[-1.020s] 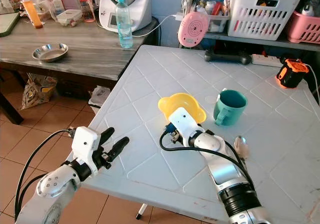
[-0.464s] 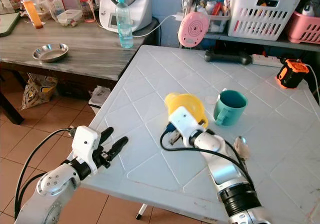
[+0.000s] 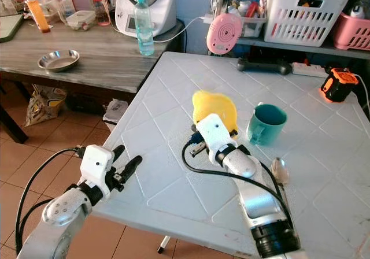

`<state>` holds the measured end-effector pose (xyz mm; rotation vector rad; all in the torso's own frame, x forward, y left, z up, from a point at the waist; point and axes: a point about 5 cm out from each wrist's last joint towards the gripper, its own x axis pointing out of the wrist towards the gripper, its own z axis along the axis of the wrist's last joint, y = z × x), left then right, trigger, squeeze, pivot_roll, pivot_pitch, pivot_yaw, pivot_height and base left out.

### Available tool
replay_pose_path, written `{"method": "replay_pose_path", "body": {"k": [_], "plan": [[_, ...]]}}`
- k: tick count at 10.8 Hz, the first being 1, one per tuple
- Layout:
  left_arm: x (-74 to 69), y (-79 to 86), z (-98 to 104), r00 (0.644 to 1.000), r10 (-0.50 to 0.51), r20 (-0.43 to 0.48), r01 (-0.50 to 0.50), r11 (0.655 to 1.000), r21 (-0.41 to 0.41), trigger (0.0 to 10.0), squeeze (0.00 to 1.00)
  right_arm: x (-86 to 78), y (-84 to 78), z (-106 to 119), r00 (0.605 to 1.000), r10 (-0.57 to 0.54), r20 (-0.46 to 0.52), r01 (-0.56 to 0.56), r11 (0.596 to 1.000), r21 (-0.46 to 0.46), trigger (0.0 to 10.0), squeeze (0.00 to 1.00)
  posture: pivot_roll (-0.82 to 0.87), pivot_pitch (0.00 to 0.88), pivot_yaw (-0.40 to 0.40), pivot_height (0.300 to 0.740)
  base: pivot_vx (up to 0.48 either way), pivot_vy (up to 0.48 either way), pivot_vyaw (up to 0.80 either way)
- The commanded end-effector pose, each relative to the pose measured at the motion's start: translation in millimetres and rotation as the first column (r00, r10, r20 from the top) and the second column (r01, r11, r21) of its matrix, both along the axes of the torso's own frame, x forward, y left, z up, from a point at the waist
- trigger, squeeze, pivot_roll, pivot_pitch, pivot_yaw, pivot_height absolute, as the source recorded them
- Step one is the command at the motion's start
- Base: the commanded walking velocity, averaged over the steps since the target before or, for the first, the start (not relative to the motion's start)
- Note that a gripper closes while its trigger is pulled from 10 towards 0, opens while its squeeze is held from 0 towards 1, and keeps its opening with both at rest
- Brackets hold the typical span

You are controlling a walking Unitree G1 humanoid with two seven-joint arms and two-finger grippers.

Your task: Setting the table

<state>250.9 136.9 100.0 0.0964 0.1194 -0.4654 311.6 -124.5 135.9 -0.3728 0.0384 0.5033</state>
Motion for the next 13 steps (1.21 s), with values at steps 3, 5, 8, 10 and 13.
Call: {"method": "replay_pose_path", "body": {"k": [3,5,8,10,13], "plan": [[5.8,11.8,6,0.996,0.091,0.019,-0.091,0.996,-0.013,10.0,0.00,-13.5,-7.5,35,0.980,-0.118,0.158,0.098,0.987,0.128,9.0,0.00,0.04,0.013,0.005,0.740,0.000,0.000,0.00],[13.5,15.6,15,0.991,0.121,0.057,-0.120,0.993,-0.019,10.0,0.00,-31.1,-10.9,41,0.968,-0.183,0.171,0.147,0.969,0.200,10.0,0.00,0.04,0.015,0.007,0.740,0.000,0.000,0.00],[19.0,14.7,18,0.990,0.128,0.067,-0.127,0.992,-0.022,10.0,0.00,-43.9,-9.1,35,0.971,-0.204,0.126,0.171,0.958,0.230,10.0,0.00,0.02,0.016,0.016,0.740,0.000,0.000,0.00],[20.5,15.3,19,0.988,0.133,0.073,-0.132,0.991,-0.019,10.0,0.00,-42.9,-8.9,38,0.971,-0.200,0.132,0.166,0.958,0.232,10.0,0.00,0.02,0.016,0.012,0.740,0.000,0.268,-0.63],[19.1,16.9,18,0.988,0.137,0.072,-0.137,0.991,-0.013,10.0,0.00,-43.3,-8.3,38,0.973,-0.196,0.120,0.164,0.959,0.232,10.0,0.00,0.02,0.018,0.009,0.740,0.000,0.300,-0.72]]}}
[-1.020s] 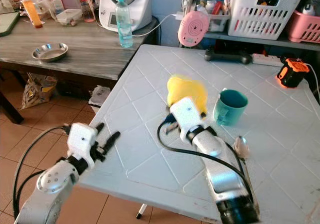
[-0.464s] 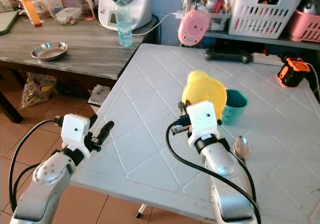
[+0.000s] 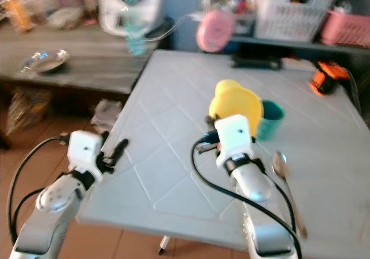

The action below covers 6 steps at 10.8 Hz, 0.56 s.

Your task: Setting the table

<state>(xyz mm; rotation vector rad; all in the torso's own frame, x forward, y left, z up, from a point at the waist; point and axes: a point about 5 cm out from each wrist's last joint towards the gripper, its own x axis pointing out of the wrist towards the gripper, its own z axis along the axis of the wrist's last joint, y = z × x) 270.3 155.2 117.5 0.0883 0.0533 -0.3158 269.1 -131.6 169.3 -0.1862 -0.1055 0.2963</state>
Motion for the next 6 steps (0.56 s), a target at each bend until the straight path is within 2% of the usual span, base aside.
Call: {"method": "replay_pose_path", "body": {"k": [1,6], "plan": [[-0.7,-1.4,-0.4,1.000,-0.011,0.000,0.011,1.000,0.010,10.0,0.00,-0.9,-0.8,4.6,1.000,0.002,0.014,-0.002,1.000,0.008,10.0,0.00,0.02,0.018,0.011,0.740,0.000,0.352,-0.62],[-0.2,-2.6,-2.0,1.000,-0.015,-0.003,0.015,1.000,0.016,10.0,0.00,-0.7,2.1,2.7,1.000,0.019,0.010,-0.019,1.000,0.011,10.0,0.00,0.03,0.013,0.010,0.740,0.000,0.358,0.00]]}}
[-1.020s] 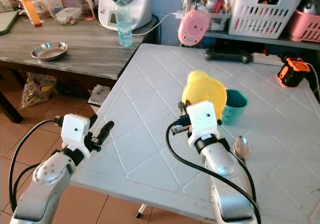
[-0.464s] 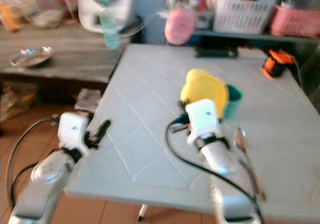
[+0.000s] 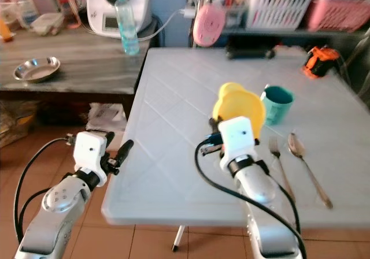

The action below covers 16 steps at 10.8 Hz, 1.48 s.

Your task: Setting the table

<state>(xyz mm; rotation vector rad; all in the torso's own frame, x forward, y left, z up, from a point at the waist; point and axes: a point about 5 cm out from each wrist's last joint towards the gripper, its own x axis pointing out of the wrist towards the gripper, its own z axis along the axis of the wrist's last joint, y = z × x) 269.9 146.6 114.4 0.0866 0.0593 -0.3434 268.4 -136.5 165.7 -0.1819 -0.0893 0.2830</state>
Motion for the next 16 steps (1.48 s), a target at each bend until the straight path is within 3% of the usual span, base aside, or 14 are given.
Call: {"method": "replay_pose_path", "body": {"k": [1,6,16], "plan": [[-0.6,5.4,1,1.000,0.012,0.004,-0.012,1.000,0.017,10.0,0.00,0.8,8.2,7,0.999,0.042,0.028,-0.042,0.999,0.005,10.0,0.00,0.03,0.013,0.010,0.740,0.000,0.371,0.00],[3.0,5.3,-1,1.000,0.012,0.008,-0.012,1.000,0.022,10.0,0.00,12.8,12.7,11,0.996,0.064,0.064,-0.064,0.998,-0.006,10.0,0.00,0.03,0.000,0.027,0.740,0.000,0.409,0.00],[2.3,-0.7,-3,1.000,0.012,0.014,-0.013,1.000,0.024,10.0,0.00,11.2,15.5,5,0.996,0.067,0.057,-0.067,0.998,-0.005,10.0,0.00,0.03,0.009,0.030,0.740,0.000,0.480,0.00]]}}
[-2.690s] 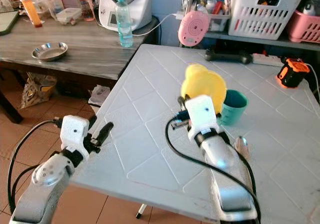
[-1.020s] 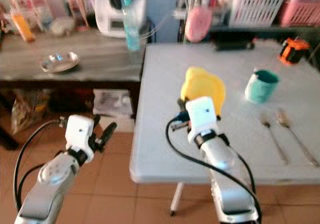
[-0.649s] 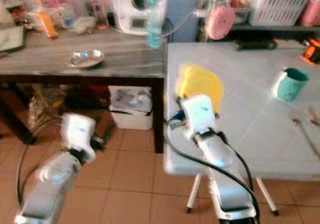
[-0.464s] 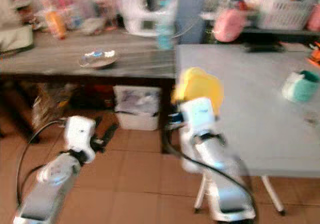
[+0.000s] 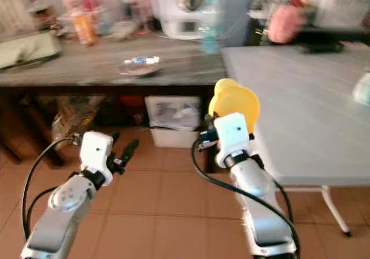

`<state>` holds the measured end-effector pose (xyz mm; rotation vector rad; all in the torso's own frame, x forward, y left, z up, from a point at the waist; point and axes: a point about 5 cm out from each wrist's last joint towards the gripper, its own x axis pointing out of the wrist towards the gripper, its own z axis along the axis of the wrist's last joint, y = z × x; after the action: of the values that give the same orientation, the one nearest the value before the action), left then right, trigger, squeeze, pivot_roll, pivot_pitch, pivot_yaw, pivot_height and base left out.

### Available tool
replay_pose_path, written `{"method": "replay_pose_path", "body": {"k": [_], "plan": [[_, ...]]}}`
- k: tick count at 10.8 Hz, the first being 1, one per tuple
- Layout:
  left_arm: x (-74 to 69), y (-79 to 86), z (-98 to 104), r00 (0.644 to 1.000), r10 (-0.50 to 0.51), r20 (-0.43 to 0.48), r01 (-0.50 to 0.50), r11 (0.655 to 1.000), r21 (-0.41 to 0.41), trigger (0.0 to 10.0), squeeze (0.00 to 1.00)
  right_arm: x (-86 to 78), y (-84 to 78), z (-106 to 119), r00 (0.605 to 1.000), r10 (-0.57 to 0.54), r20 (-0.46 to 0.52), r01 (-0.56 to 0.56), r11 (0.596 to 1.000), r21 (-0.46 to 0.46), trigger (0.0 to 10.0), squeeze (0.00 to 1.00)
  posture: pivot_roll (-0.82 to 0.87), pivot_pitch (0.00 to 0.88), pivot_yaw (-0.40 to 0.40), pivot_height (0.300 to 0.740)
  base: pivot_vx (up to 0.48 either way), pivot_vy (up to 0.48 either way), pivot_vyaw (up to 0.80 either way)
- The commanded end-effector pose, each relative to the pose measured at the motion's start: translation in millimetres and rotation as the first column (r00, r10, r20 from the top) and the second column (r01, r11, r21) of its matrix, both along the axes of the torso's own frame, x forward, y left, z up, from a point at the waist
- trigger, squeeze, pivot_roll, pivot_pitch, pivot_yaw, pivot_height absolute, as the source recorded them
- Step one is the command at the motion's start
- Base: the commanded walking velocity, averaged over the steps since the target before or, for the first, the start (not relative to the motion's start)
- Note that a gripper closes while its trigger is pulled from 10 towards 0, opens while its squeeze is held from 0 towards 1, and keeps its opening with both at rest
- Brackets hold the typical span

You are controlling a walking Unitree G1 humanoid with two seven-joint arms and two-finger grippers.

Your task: Setting the table

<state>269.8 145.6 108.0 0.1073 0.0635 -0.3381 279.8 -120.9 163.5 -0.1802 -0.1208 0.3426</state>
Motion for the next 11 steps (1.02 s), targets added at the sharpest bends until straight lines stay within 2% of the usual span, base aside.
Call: {"method": "replay_pose_path", "body": {"k": [1,5,7,11], "plan": [[2.7,0.7,4,1.000,0.011,0.016,-0.011,1.000,0.004,10.0,0.00,0.1,-0.2,7,0.999,0.005,0.032,-0.004,1.000,-0.007,10.0,0.00,0.03,0.010,0.030,0.740,0.000,0.480,0.00],[2.7,-0.5,3,1.000,0.017,0.020,-0.017,1.000,0.008,10.0,0.00,0.4,-1.6,7,0.999,0.002,0.034,-0.001,1.000,-0.013,10.0,0.00,0.03,0.011,0.028,0.740,0.000,0.480,0.00],[2.9,-1.4,5,0.999,0.010,0.038,-0.010,1.000,0.001,10.0,0.00,0.4,-2.8,6,0.999,0.001,0.032,0.000,1.000,-0.017,10.0,0.00,0.03,0.013,0.027,0.740,0.000,0.000,0.00],[7.5,6.4,13,0.991,0.086,0.101,-0.086,0.996,-0.010,10.0,0.00,1.5,-5.9,6,0.999,-0.003,0.033,0.004,0.999,-0.032,10.0,0.00,0.03,0.010,0.021,0.740,0.000,0.000,0.00]]}}
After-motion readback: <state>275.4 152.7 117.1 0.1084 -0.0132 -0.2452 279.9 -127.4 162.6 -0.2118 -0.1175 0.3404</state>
